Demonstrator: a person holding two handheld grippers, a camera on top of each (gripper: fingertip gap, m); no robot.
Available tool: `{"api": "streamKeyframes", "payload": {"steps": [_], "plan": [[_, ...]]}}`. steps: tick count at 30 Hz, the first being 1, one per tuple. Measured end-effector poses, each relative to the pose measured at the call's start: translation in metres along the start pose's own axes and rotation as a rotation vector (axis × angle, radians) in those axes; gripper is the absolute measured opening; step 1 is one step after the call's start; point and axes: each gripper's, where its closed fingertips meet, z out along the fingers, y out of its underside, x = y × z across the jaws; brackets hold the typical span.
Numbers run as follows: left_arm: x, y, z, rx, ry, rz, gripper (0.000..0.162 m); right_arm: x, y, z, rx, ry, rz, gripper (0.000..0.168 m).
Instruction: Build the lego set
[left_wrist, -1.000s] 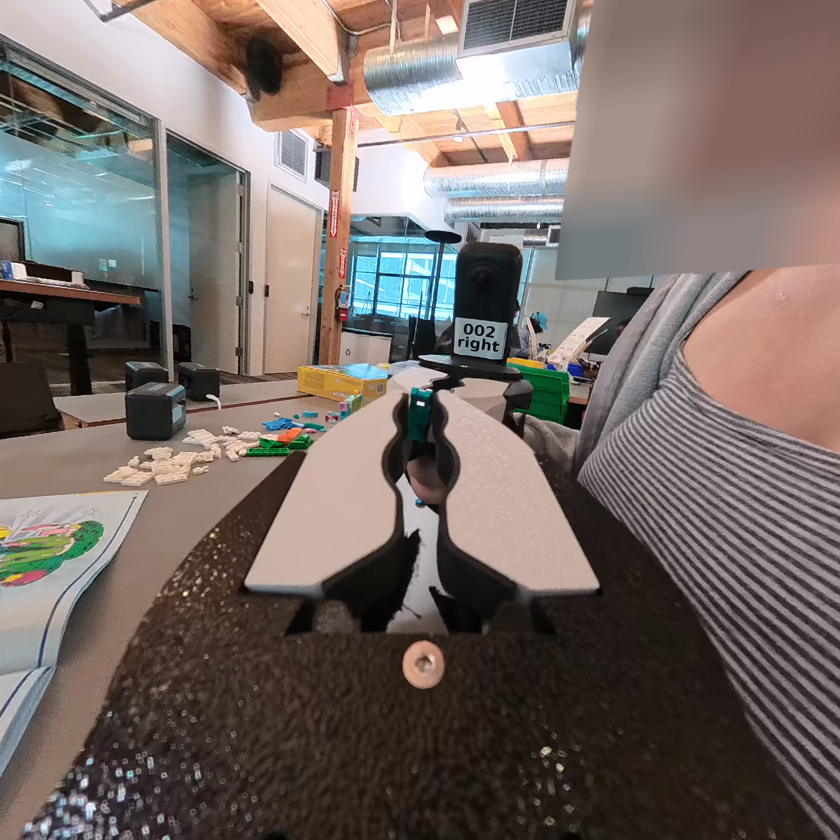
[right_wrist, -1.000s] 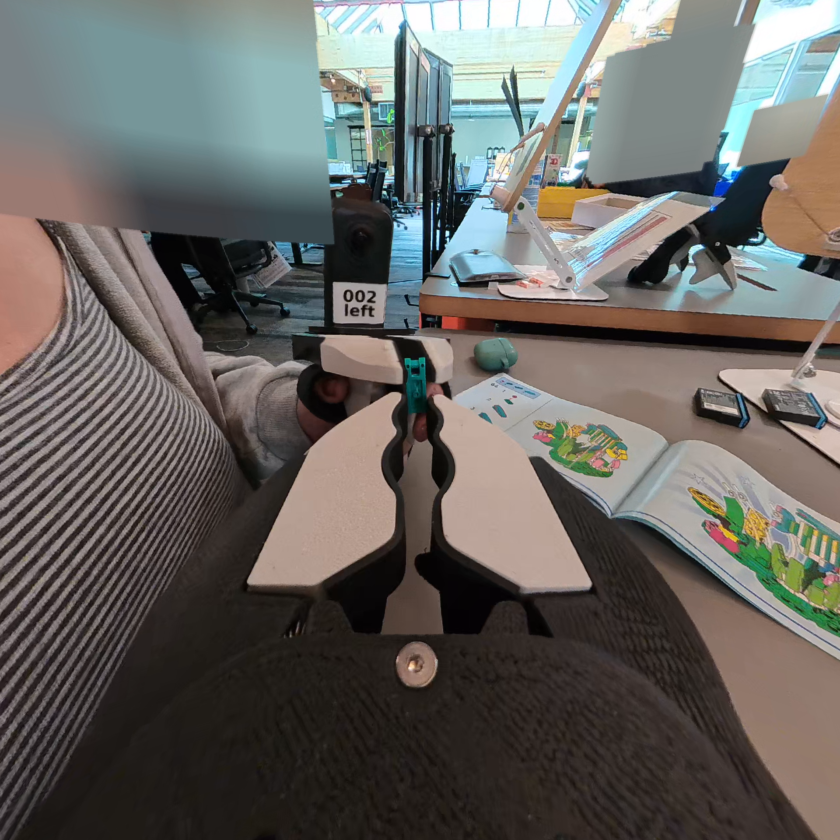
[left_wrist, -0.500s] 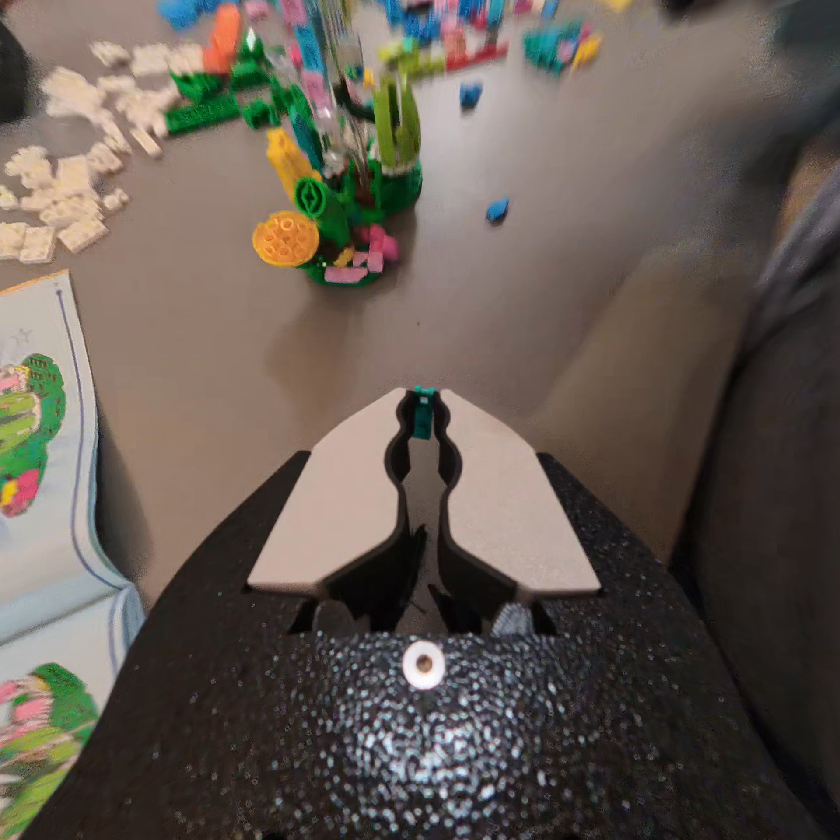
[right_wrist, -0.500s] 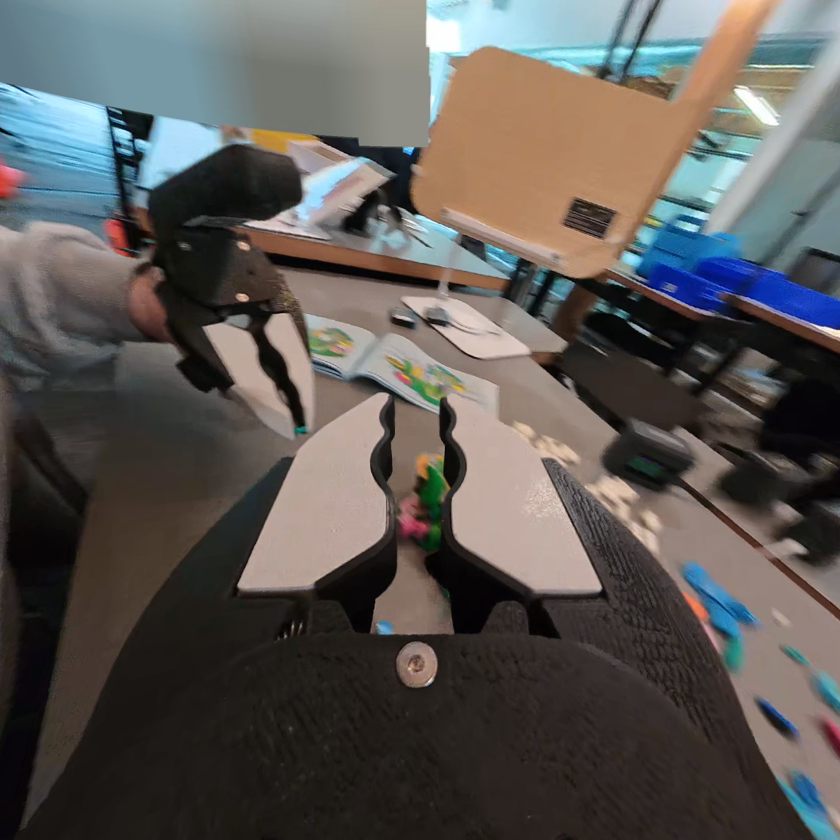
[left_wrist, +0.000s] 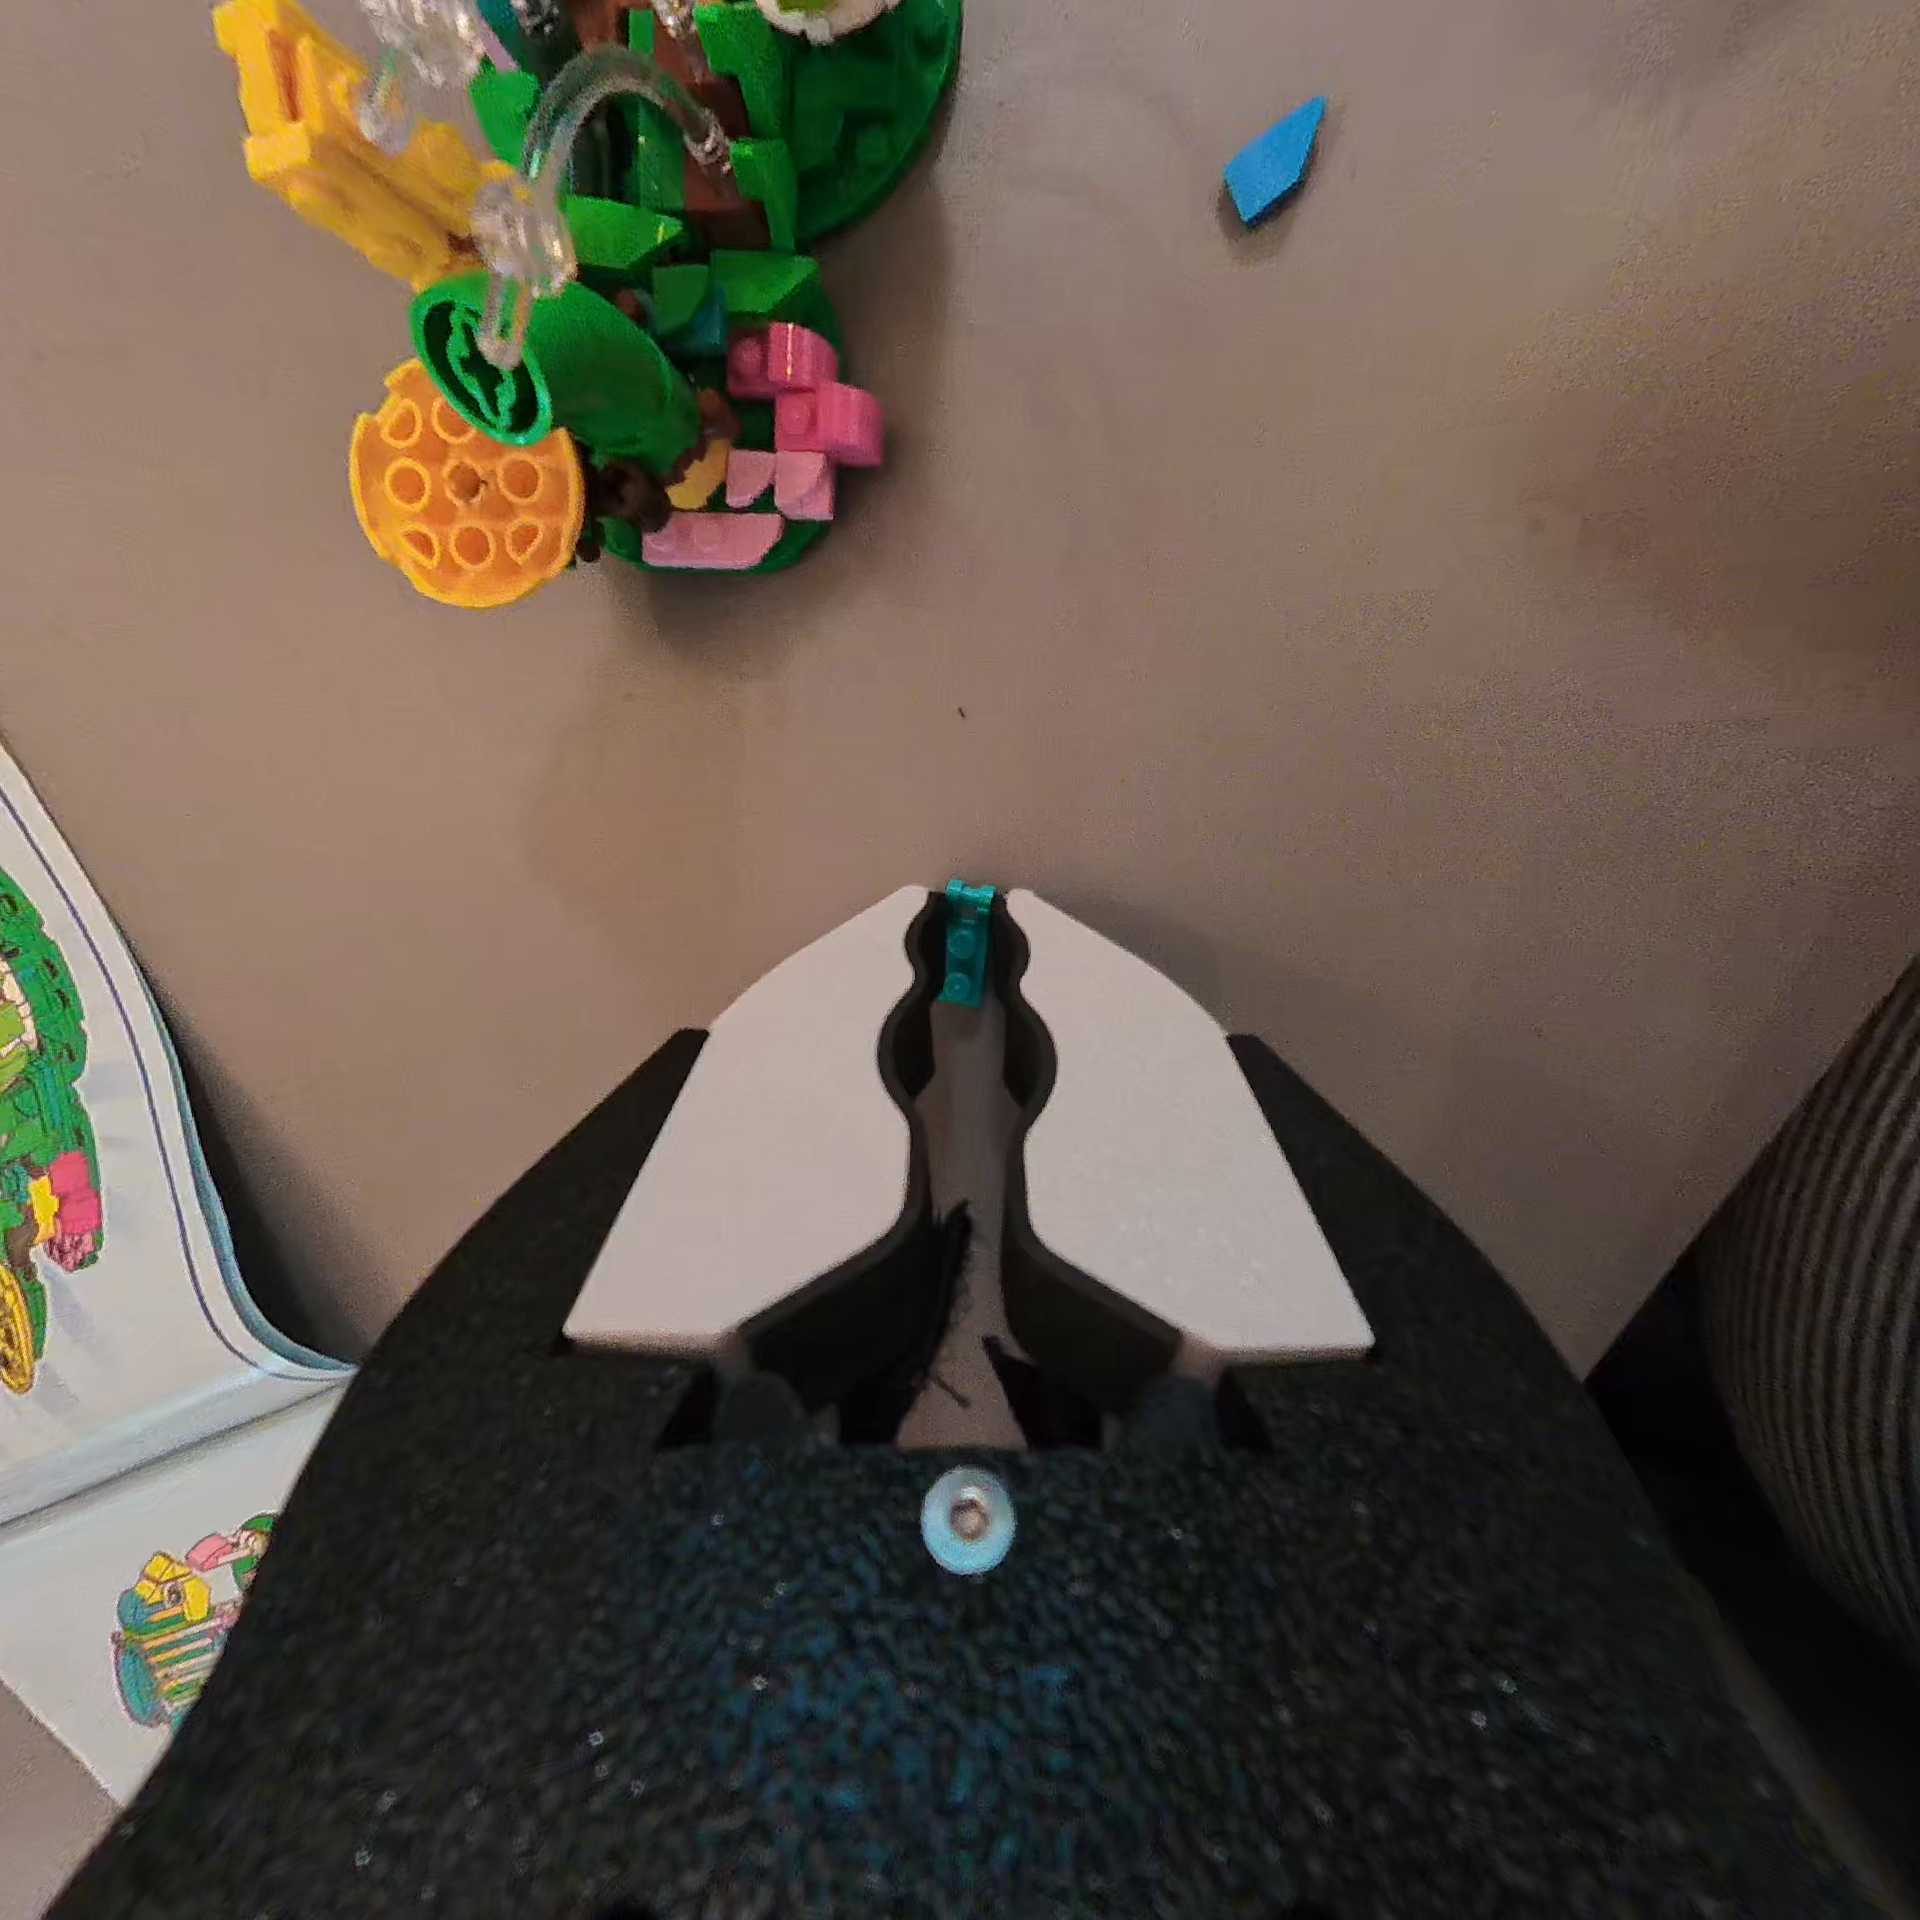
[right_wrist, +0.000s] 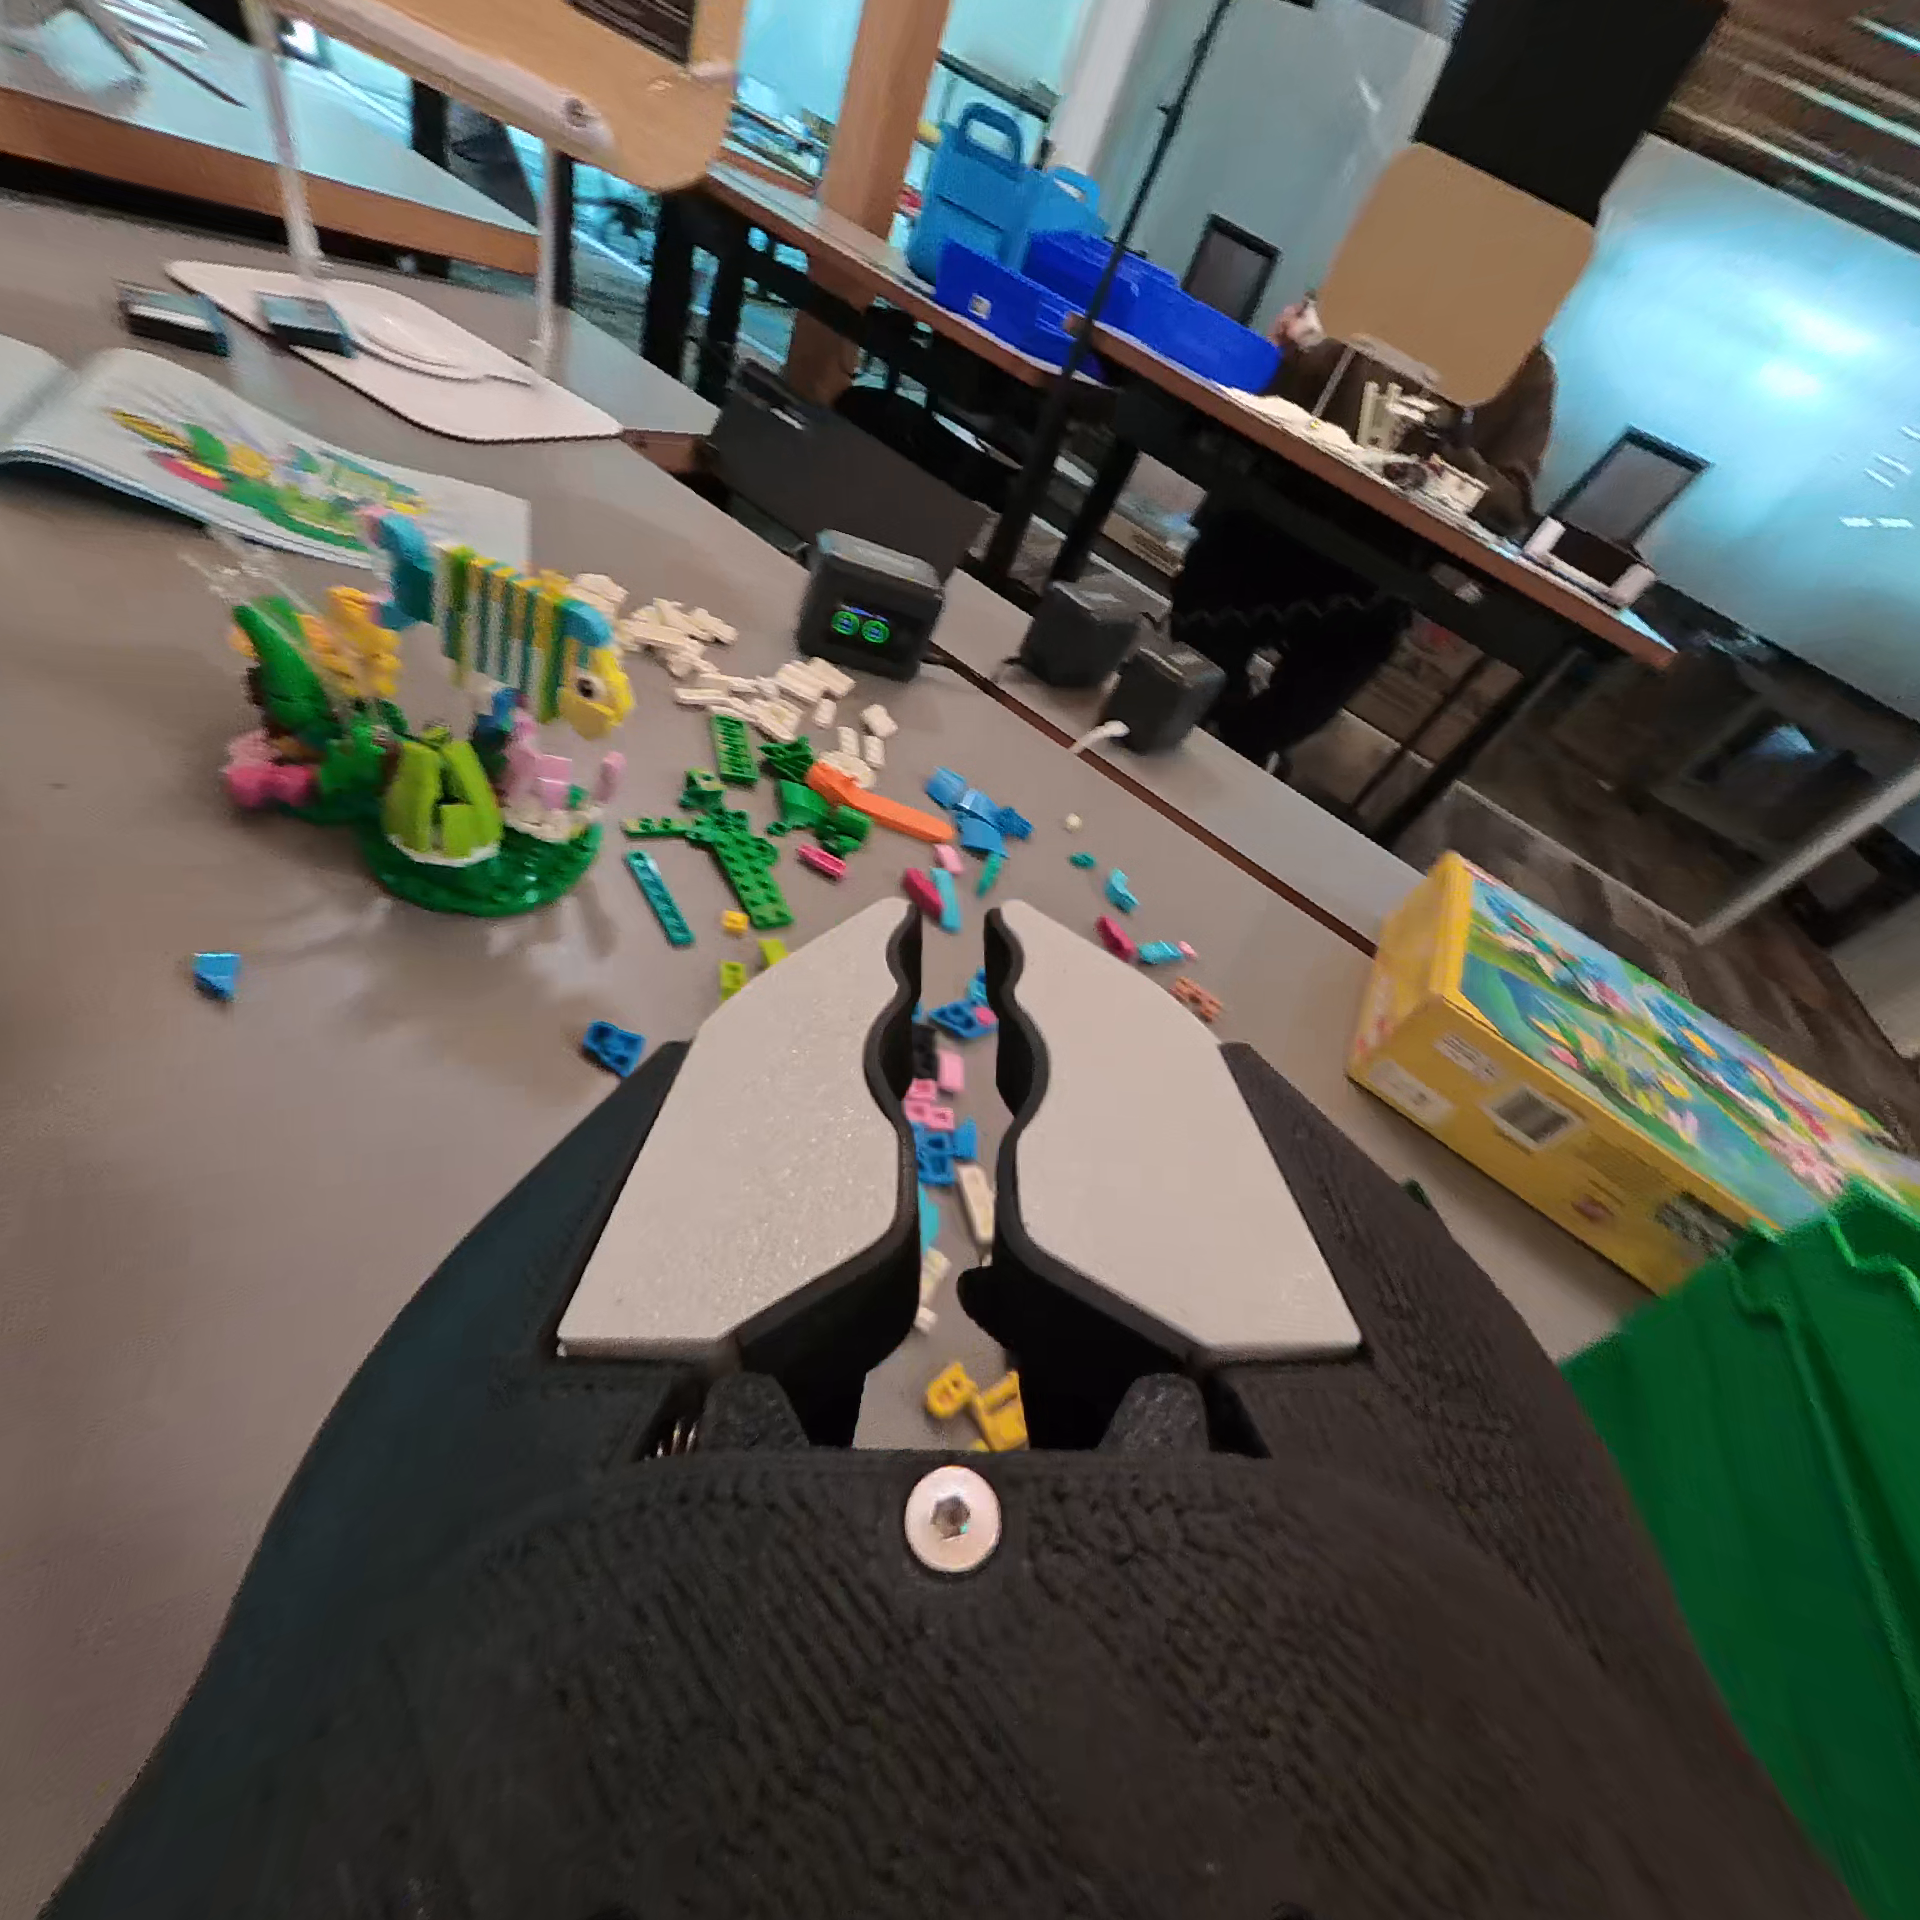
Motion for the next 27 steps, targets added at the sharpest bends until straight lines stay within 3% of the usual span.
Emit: {"api": "streamKeyframes", "payload": {"steps": [1, 7, 13, 17, 23, 27], "plan": [[-0.001, -0.001, 0.000, 0.001, -0.004, -0.007, 0.008, 0.008, 0.004, -0.004, -0.004, 0.013, 0.017, 0.010], [-0.008, -0.001, 0.000, 0.024, -0.044, -0.062, 0.023, 0.023, 0.037, -0.018, -0.105, -0.024, 0.097, 0.014], [-0.002, 0.002, -0.001, 0.065, -0.011, -0.118, 0.057, -0.012, 0.087, -0.022, -0.345, -0.284, 0.154, 0.009], [-0.003, 0.002, -0.005, 0.102, -0.028, -0.137, 0.066, -0.033, 0.104, -0.023, -0.433, -0.389, 0.145, 0.009], [-0.016, -0.006, -0.027, 0.247, -0.101, -0.168, 0.070, 0.016, 0.117, -0.035, -0.521, -0.180, 0.115, 0.011], [-0.043, -0.016, -0.047, 0.451, -0.249, -0.210, 0.070, 0.043, 0.128, -0.052, -0.613, -0.086, 0.120, 0.012]]}}
